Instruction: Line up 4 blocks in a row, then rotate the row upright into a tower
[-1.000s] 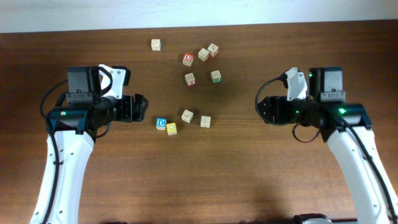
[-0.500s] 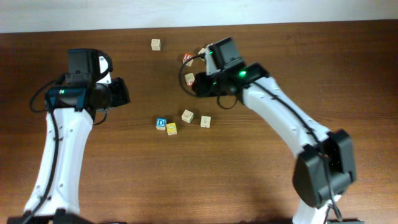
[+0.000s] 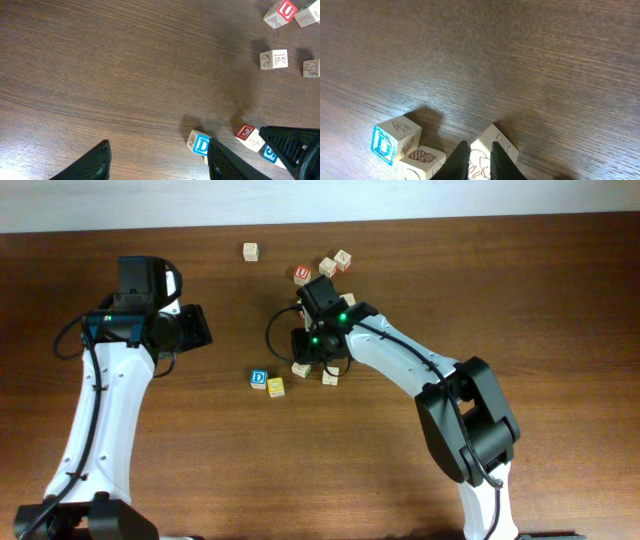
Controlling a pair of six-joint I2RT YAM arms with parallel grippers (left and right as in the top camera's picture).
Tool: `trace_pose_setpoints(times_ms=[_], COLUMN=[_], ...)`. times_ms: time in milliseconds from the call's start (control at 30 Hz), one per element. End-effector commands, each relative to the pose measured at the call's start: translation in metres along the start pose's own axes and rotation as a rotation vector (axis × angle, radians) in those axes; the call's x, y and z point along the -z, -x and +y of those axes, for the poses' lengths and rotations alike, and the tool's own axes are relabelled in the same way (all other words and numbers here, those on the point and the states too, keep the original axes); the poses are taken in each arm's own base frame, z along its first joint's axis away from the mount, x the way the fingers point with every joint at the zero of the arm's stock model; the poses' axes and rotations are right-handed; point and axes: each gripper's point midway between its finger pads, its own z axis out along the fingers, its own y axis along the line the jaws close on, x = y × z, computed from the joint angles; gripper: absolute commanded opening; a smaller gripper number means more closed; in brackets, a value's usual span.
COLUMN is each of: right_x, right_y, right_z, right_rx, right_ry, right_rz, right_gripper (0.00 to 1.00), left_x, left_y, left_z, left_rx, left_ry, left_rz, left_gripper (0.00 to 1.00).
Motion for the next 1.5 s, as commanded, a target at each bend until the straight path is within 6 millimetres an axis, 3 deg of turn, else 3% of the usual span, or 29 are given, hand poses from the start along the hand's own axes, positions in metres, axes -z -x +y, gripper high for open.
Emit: trace_pose_setpoints(times_ms=[0,333,433,600,733,800,900,967,1033,1100,1233,1467], right_x=[-0.014,-0.019,-0.017,-0.014,0.003,0.032,0.068,0.072,0.064,0.050,0.029,0.012], right_y=[-0.006,-0.036,-0.043,-0.041,-0.017,0.006,0.024,0.021,0.015,0.007,-0.009,-0.037], right_z=[-0.005,0.005,0.015,0.026,0.036,0.030,-0.019,-0.040,-0.056,-0.062,-0.072,-0.074], right_rx=[-0.001,0.069,0.143,0.206,0.242,0.226,0.060,-0.028,-0.091,-0.095,-0.123,-0.114], right_ry=[-0.026,0.024,0.097,0.155,0.165,0.111,-0.117,-0.147,-0.185,-0.193,-0.215,-0.230], right_rz=[0.026,0.149,0.183,0.180,0.124,0.082,0.078,0.101,0.120,0.146,0.200,0.269], right_gripper=[0.15,0.14,0.14,0.15,0.35,0.41,0.43,0.29,0.18,0.15,0.13,0.13], left_x=[0.000,0.000,0.000,0.000,0.000,0.000,0.000,0.000,0.000,0.000,0.000,0.000], left_y=[0.005,0.005,0.005,0.005,0.005,0.005,0.005,0.005,0.005,0.005,0.004,0.004], left_z=[0.003,0.003,0.003,0.003,0.003,0.003,0.003,0.003,0.003,0.003,0.003,0.003], left_rx=[0.014,0.014,0.014,0.014,0.014,0.014,0.014,0.014,0.014,0.014,0.014,0.014], left_ry=[0.014,0.014,0.014,0.014,0.014,0.014,0.014,0.014,0.014,0.014,0.015,0.015], left_rz=[-0.011,-0.008,-0.008,-0.008,-0.008,-0.008,-0.008,-0.008,-0.008,-0.008,-0.008,-0.008], left_gripper=[0.60,0.61,0.61,0.61,0.61,0.61,0.61,0.61,0.61,0.61,0.60,0.57])
